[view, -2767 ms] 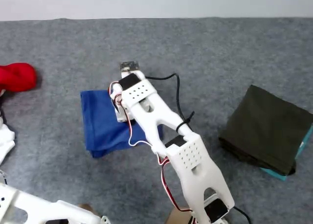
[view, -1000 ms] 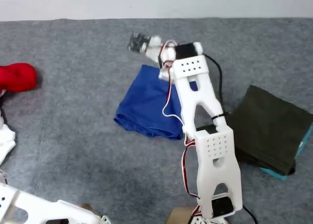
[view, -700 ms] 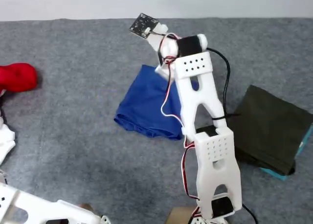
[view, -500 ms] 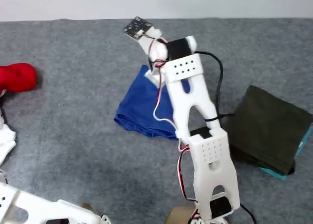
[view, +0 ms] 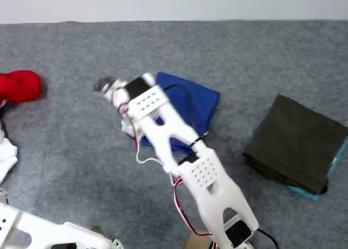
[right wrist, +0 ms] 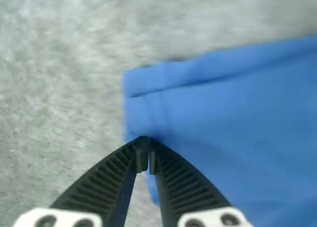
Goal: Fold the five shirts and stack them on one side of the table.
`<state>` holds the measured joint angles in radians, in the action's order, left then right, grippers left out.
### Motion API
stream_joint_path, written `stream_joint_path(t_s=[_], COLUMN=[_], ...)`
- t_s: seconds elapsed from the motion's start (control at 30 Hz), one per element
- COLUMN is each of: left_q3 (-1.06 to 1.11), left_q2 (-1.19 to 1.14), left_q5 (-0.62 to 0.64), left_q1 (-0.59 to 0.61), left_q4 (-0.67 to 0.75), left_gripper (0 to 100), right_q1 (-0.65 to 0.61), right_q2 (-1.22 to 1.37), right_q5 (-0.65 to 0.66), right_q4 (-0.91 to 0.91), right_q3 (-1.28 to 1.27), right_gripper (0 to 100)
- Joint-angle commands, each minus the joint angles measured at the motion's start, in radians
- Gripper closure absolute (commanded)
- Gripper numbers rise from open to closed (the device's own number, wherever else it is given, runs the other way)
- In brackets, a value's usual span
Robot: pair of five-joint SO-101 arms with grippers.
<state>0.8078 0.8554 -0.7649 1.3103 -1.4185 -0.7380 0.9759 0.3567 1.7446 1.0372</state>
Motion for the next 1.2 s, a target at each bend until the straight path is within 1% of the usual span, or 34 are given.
stream_joint_path(t_s=[0.0,0.07,0.17,0.37,0.57,0.7,0.8,0.93,1.03,1.1,1.17], left_q3=[-0.031,-0.031,-0.031,-0.033,-0.041,-0.081,-0.093,-0.093,-0.09,-0.087,-0.087], left_q2=[0.025,0.025,0.025,0.025,0.025,0.025,0.025,0.025,0.025,0.025,0.025], left_q5=[0.002,0.002,0.002,0.002,0.002,0.002,0.002,0.002,0.002,0.002,0.002], left_q1=[-0.002,0.0,0.0,0.0,0.0,0.0,0.0,0.0,0.0,-0.005,-0.008], left_q4=[0.008,0.008,0.008,0.008,0.014,0.011,0.009,0.009,0.009,0.009,0.008], left_gripper=[100,100,100,100,100,100,100,100,100,100,100], right_q1=[-0.05,-0.059,-0.051,-0.005,0.111,0.176,0.203,0.214,0.216,0.223,0.248], right_q2=[-0.007,-0.013,-0.035,-0.079,-0.157,-0.243,-0.357,-0.55,-0.631,-0.627,-0.598], right_q5=[-0.011,-0.011,-0.011,-0.018,-0.219,-0.302,-0.373,-0.462,-0.537,-0.637,-0.779], right_q4=[-0.025,-0.041,-0.028,0.051,0.054,0.054,0.054,0.051,0.048,0.048,0.047], right_q3=[0.014,0.02,0.098,0.304,0.342,0.282,0.16,-0.069,-0.163,-0.183,-0.195], right_gripper=[98.8,98.8,98.9,98.9,98.9,98.9,99.0,99.0,98.7,98.7,98.7])
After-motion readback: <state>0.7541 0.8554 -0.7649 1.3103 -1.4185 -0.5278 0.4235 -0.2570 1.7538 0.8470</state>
